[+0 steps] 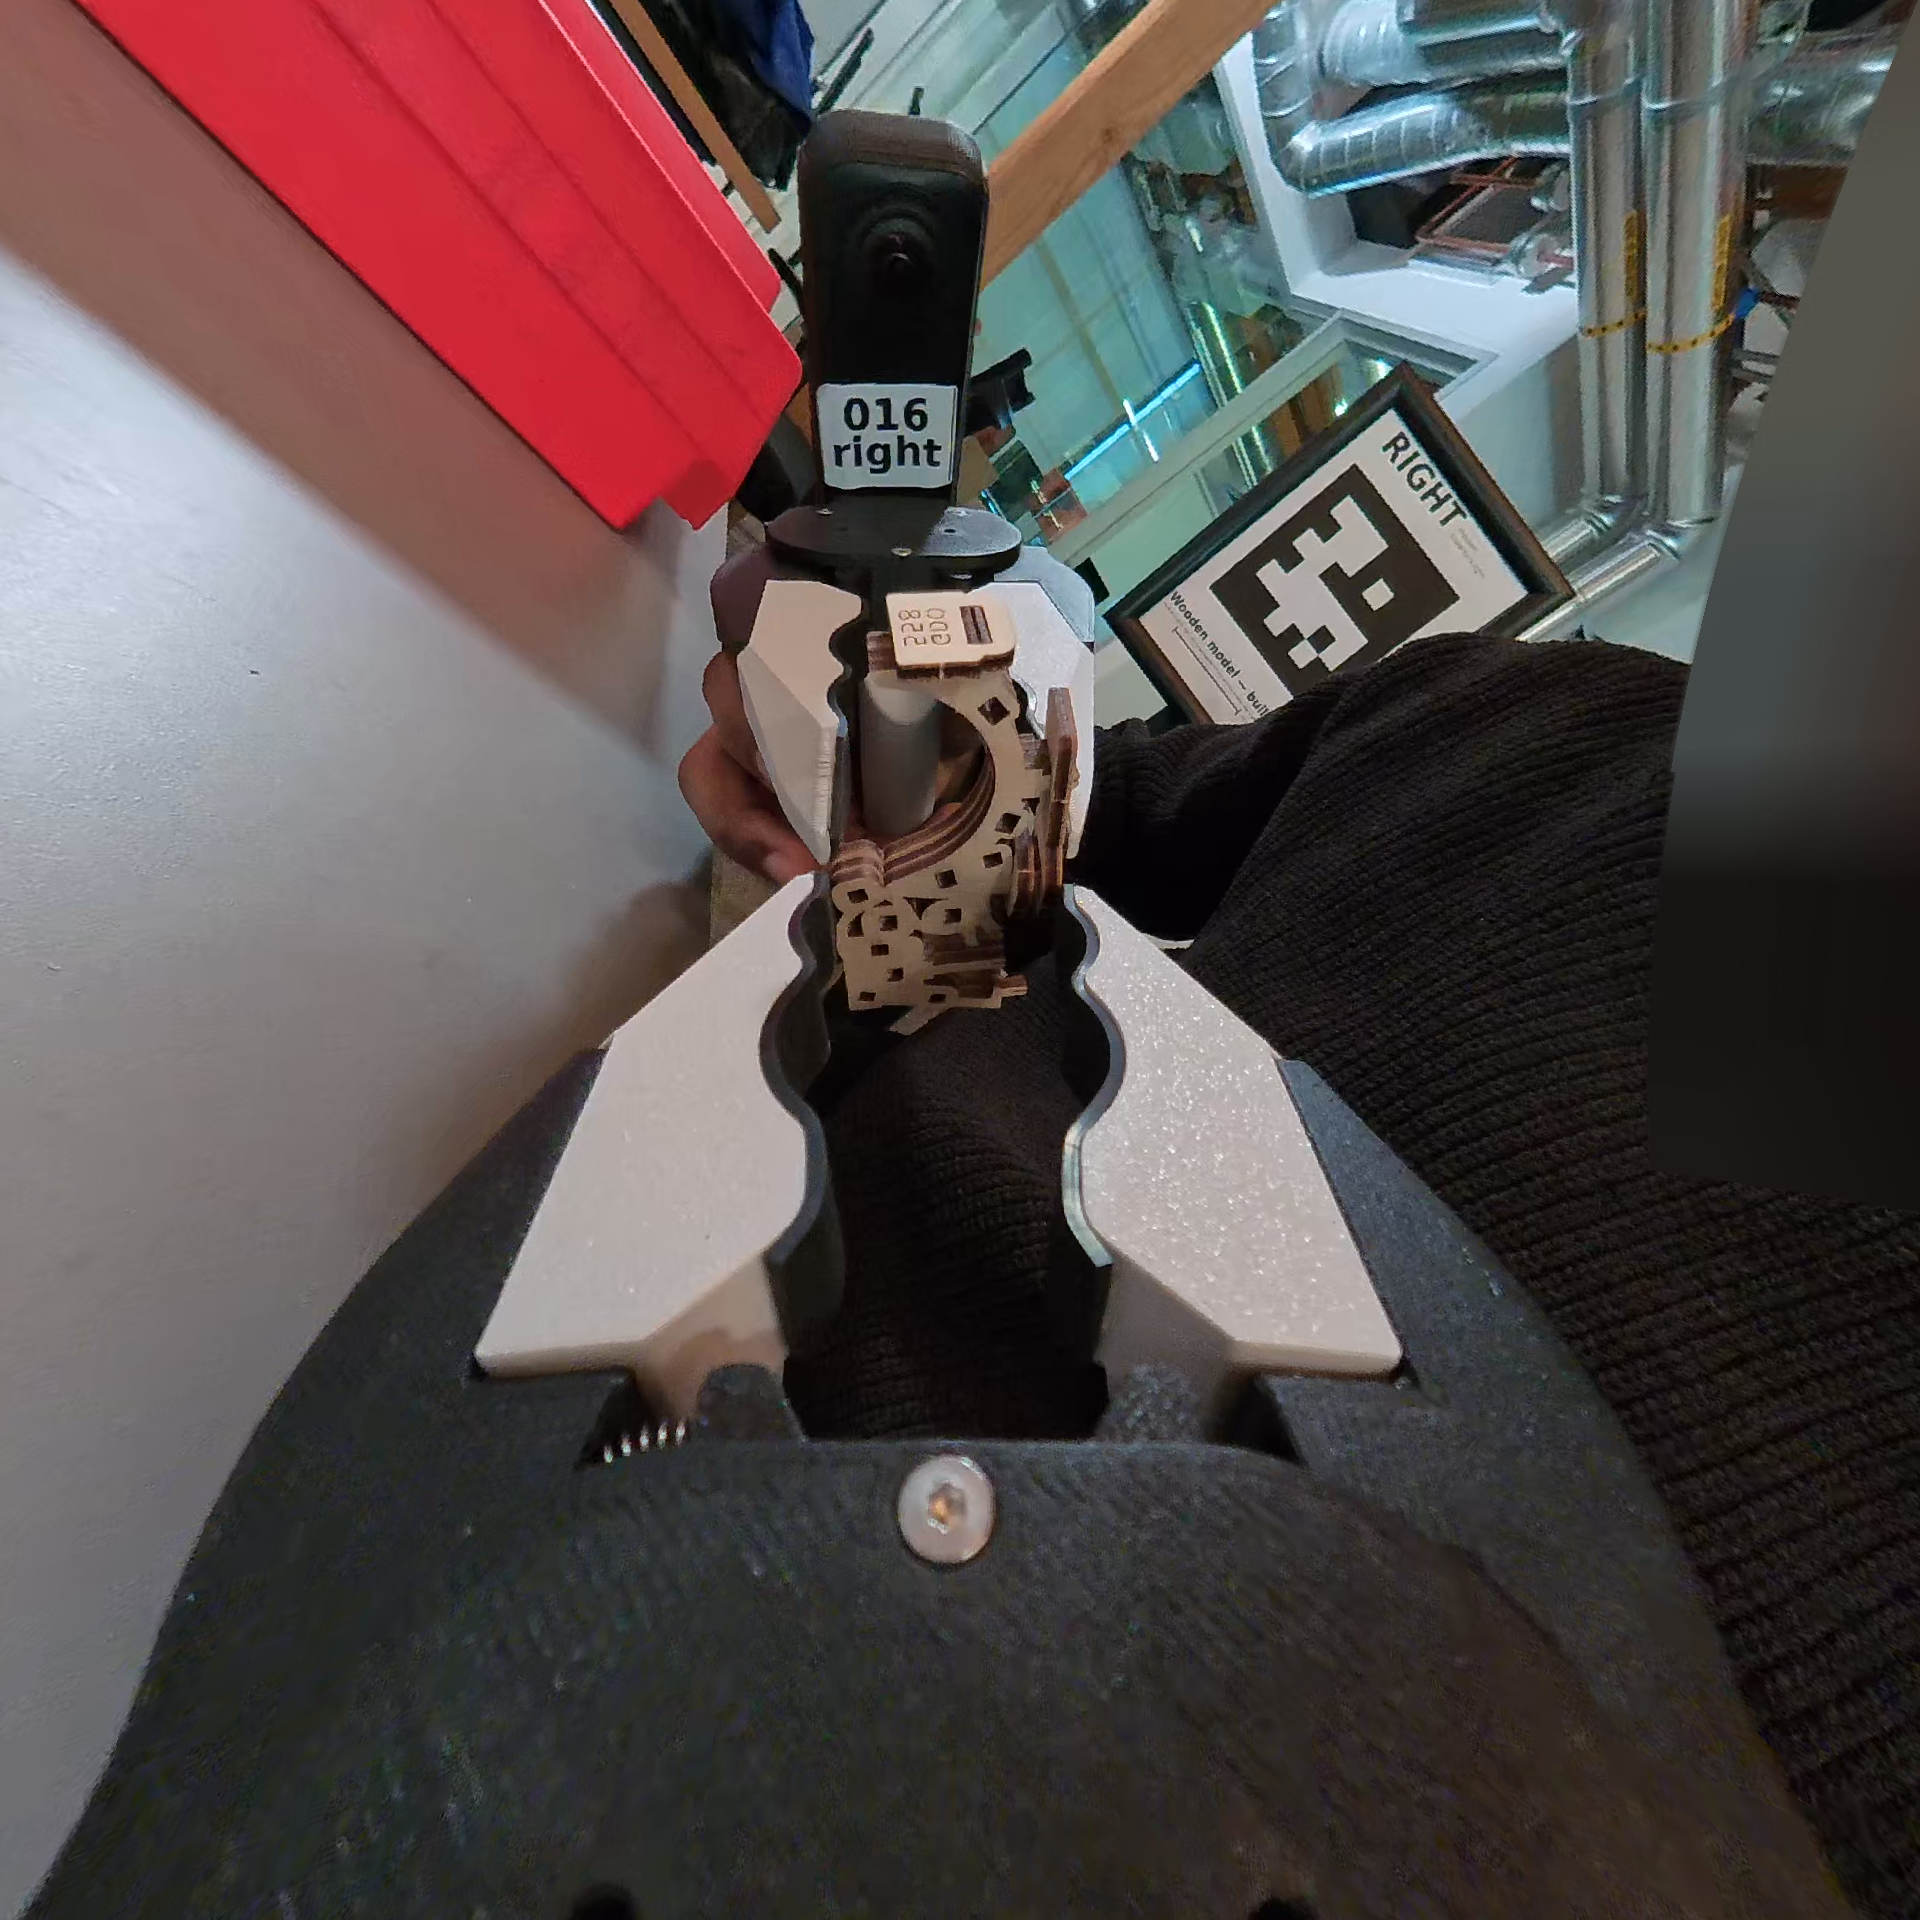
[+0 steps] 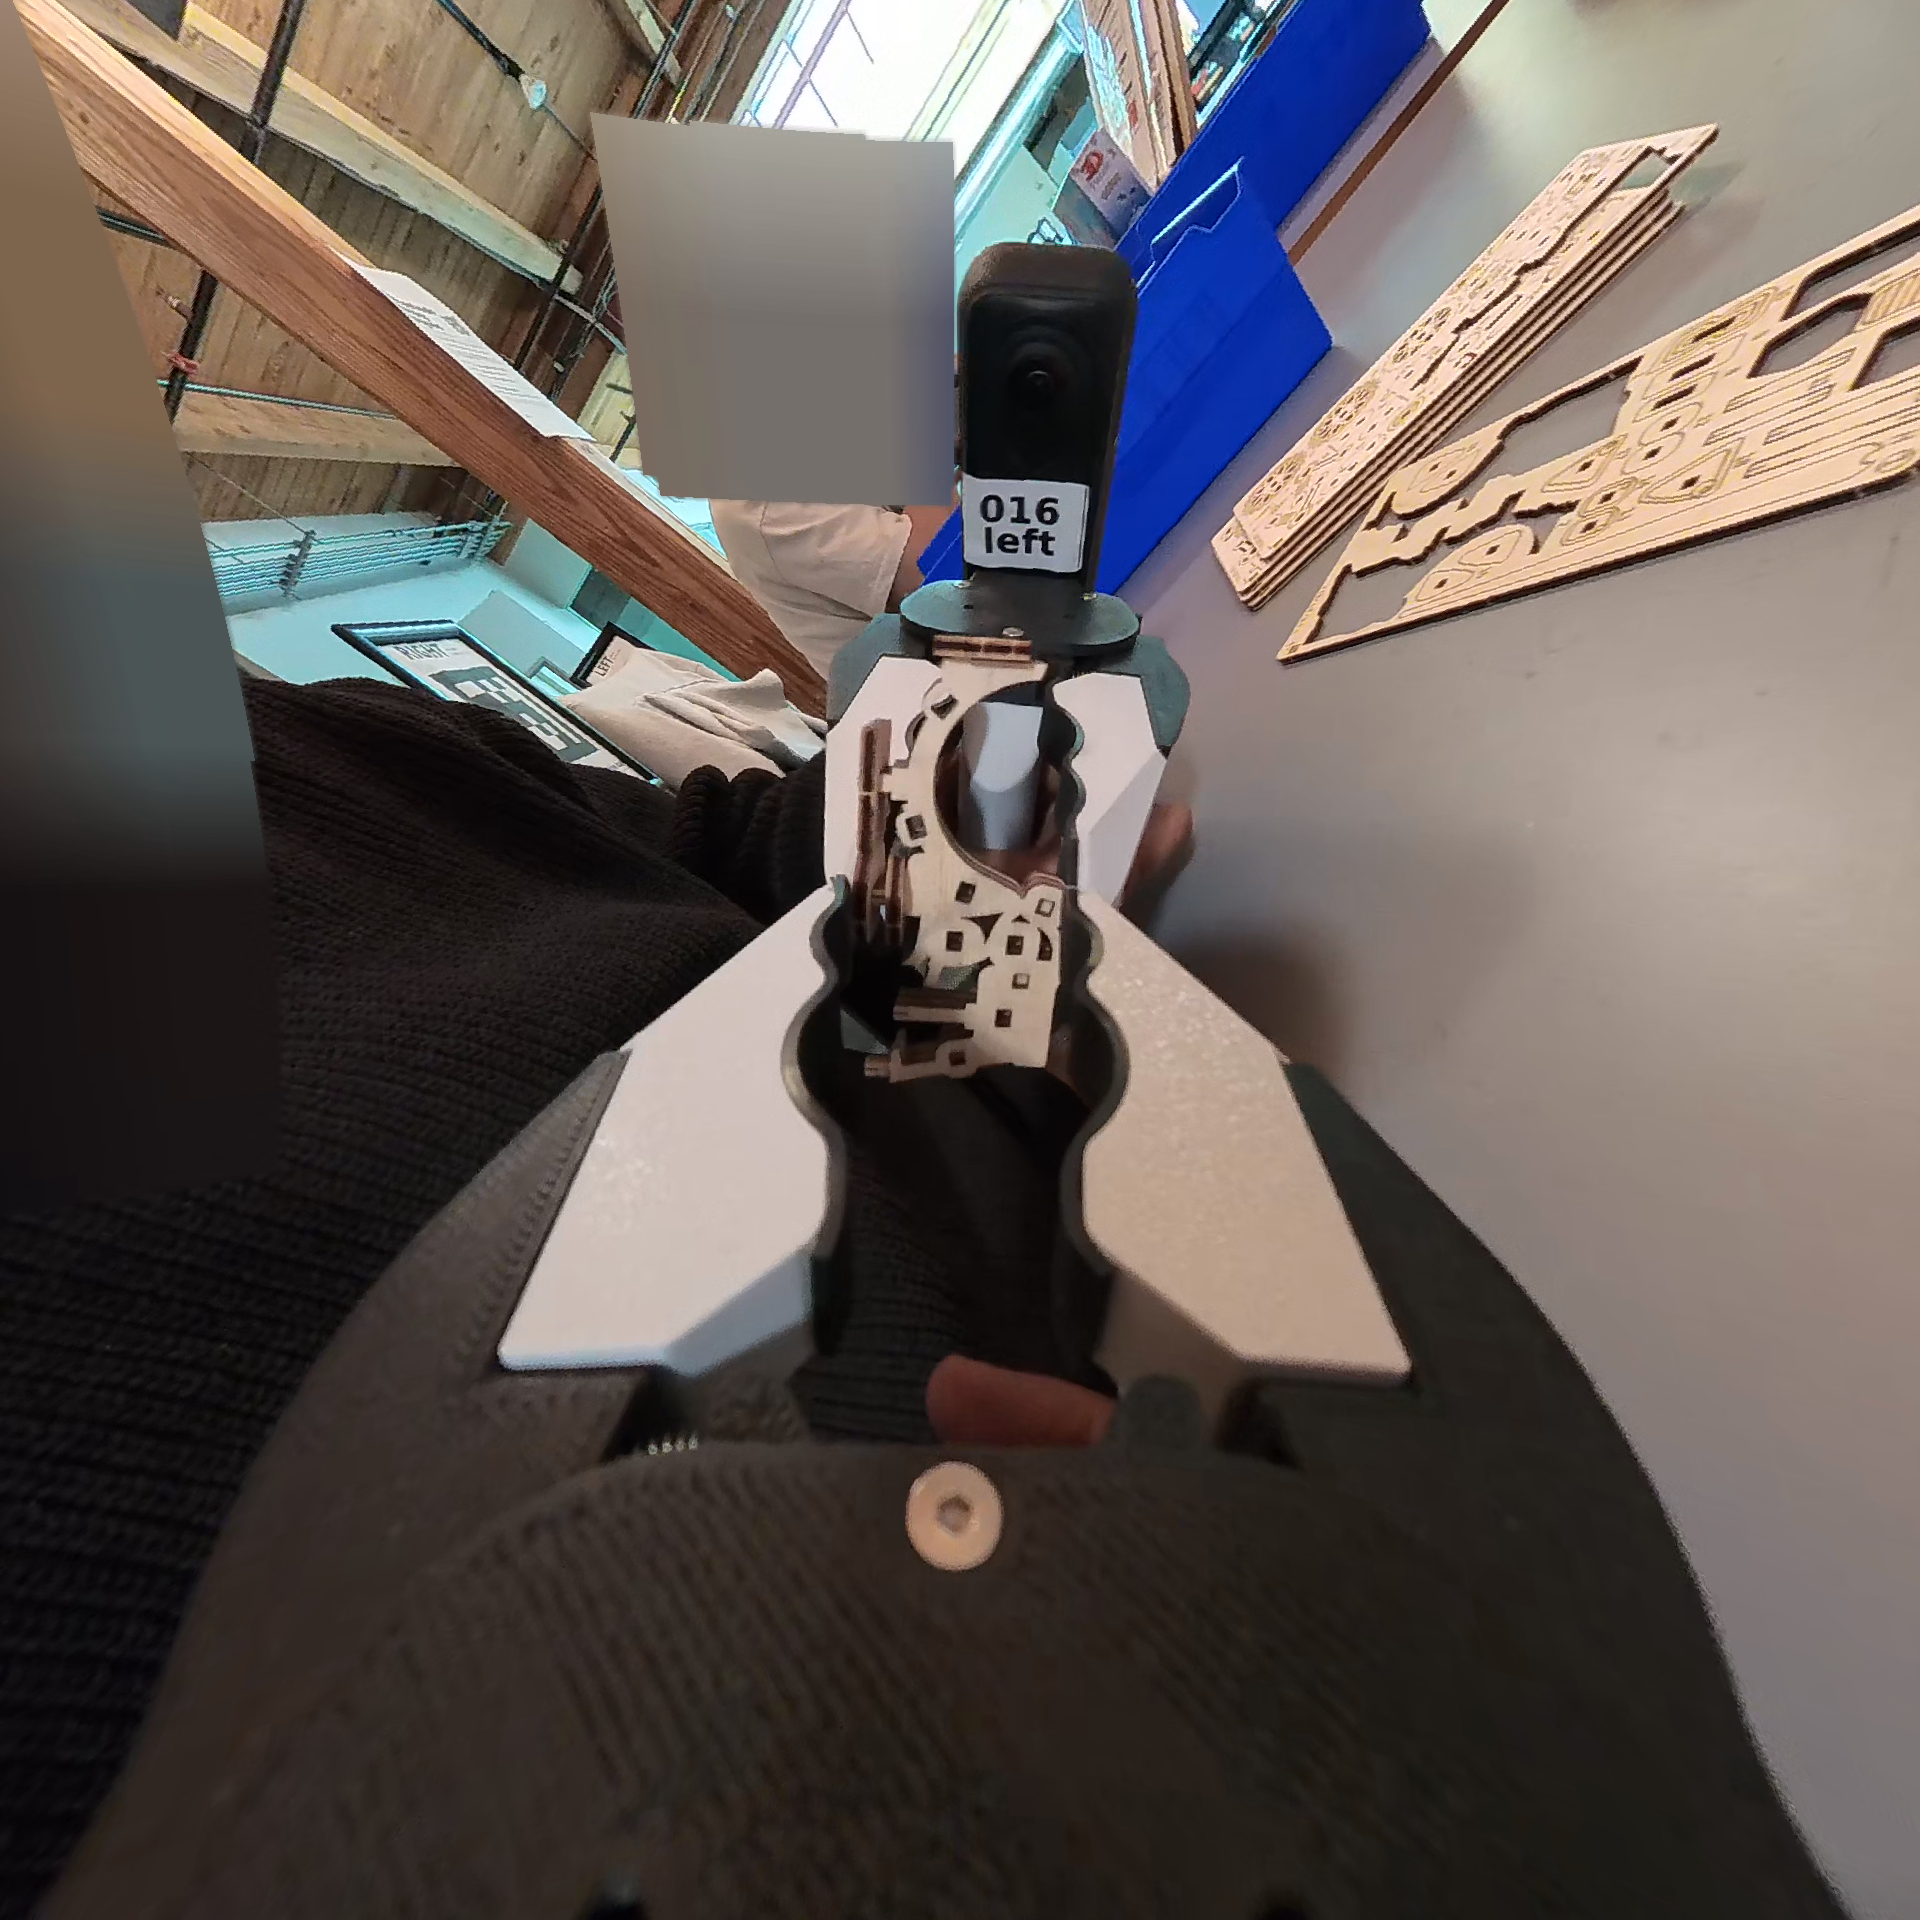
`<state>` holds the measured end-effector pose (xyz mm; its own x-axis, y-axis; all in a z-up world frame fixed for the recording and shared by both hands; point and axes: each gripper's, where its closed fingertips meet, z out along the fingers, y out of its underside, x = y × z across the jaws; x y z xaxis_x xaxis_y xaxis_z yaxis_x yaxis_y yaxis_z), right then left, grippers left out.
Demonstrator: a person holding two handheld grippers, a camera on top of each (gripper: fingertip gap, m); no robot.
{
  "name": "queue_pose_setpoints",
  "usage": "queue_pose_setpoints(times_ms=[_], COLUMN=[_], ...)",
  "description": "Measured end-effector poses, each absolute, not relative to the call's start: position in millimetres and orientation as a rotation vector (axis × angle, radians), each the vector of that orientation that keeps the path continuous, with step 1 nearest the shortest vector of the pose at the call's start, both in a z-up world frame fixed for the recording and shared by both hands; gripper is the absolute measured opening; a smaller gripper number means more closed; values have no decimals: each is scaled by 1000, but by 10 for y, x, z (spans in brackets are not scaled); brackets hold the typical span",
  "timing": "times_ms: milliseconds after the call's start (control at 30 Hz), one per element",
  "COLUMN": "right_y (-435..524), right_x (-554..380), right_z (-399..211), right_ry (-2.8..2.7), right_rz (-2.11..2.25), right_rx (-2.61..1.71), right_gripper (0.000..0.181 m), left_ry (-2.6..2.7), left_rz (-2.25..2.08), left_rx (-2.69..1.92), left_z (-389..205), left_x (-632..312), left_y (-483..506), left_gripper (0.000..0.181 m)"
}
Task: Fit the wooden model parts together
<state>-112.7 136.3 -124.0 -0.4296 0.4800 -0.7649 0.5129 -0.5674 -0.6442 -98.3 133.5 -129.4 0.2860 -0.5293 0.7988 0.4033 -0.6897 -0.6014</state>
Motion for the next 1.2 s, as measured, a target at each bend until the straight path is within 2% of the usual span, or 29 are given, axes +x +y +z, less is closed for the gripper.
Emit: queue_pose_setpoints(times_ms=[267, 300, 333, 500, 533, 633, 833, 1100, 1200], right_y=[1366, 1362, 1361, 1337, 1350, 1422, 1362, 1300, 1262], right_x=[-1124, -1120, -1115, -1107, -1112, -1118, -1119, -1056, -1030], right_z=[-1246, -1250, -1248, -1228, -1208, -1123, -1153, -1111, -1119], right_ry=[1415, 1419, 1424, 1505, 1509, 1482, 1652, 1600, 1568], right_rz=[-2191, -2187, -2187, -2201, -2218, -2286, -2280, -2280, -2250], right_rx=[1658, 1656, 1652, 1663, 1662, 1658, 1674, 1584, 1555], right_gripper=[38, 33, 18, 18, 28, 41, 46, 46, 52], left_ry=[122, 126, 112, 130, 125, 144, 243, 254, 240], left_rz=[-1487, -1474, -1431, -1434, -1440, -1425, -1369, -1423, -1373], left_rx=[-1781, -1788, -1816, -1811, -1794, -1762, -1687, -1674, -1652], left_z=[-1295, -1306, -1358, -1348, -1323, -1292, -1161, -1115, -1083], left_x=[-986, -989, -1018, -1030, -1036, -1056, -1013, -948, -984], left_y=[1340, 1339, 1370, 1361, 1366, 1362, 1282, 1256, 1297], left_gripper=[40, 40, 40, 40, 40, 40, 39, 39, 39])
